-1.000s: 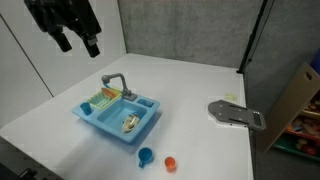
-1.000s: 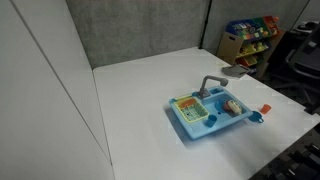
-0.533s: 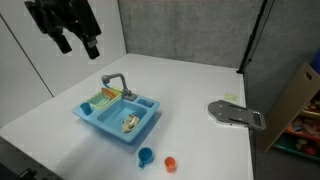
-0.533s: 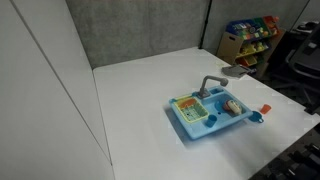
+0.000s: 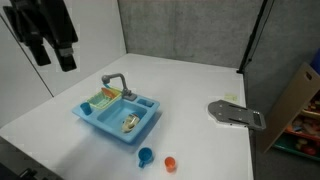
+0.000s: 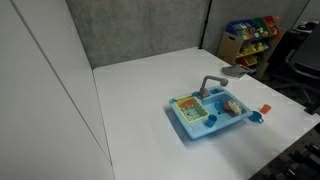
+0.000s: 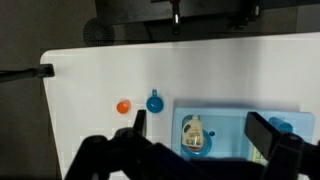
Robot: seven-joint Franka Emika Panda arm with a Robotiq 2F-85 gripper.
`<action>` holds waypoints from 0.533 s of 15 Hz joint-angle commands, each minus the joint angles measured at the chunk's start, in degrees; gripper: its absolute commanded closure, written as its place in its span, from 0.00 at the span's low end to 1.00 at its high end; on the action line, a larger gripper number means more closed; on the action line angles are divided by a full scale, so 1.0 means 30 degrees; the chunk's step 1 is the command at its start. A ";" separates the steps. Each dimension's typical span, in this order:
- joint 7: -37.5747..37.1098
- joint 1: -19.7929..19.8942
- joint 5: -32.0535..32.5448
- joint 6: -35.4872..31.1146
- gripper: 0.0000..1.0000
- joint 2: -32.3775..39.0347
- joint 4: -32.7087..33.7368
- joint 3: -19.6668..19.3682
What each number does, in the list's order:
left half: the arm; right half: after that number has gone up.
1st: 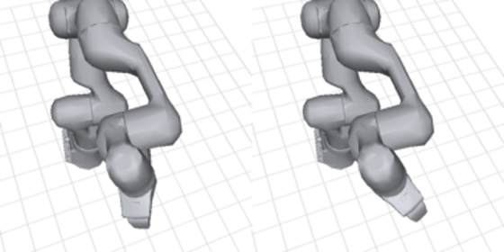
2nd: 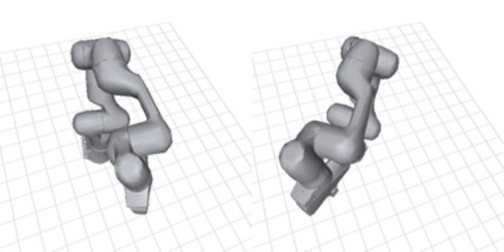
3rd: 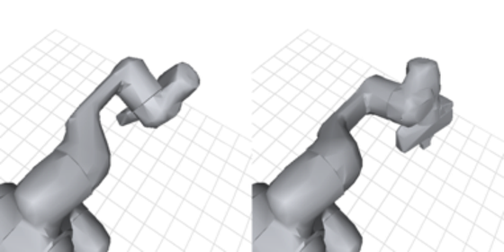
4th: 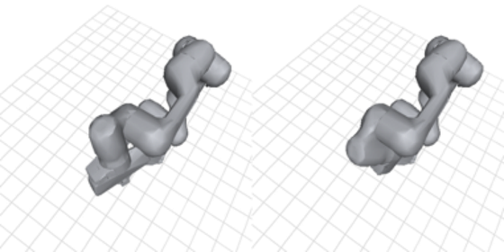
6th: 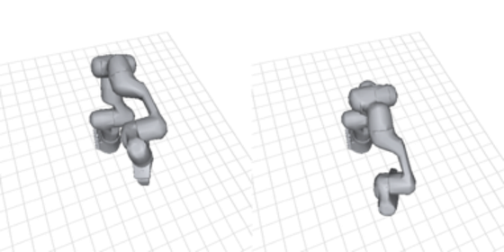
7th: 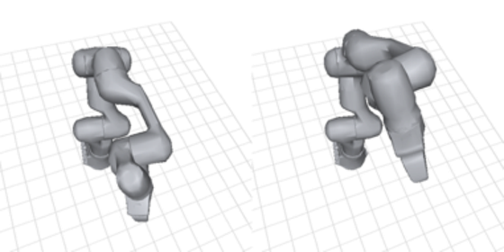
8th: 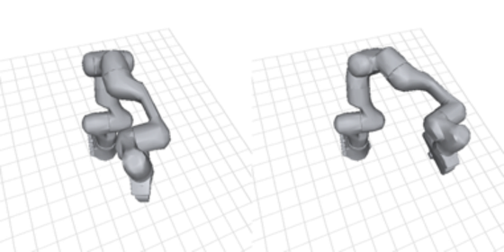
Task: Move the orange cup to the right side of the blue cup
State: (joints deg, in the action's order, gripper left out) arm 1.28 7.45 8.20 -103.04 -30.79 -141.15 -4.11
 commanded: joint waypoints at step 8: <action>0.0848 -0.1413 -0.0652 0.3223 0.00 -0.1375 0.1146 0.0008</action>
State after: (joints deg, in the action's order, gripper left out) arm 2.48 4.18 7.62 -95.94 -33.66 -139.20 -4.07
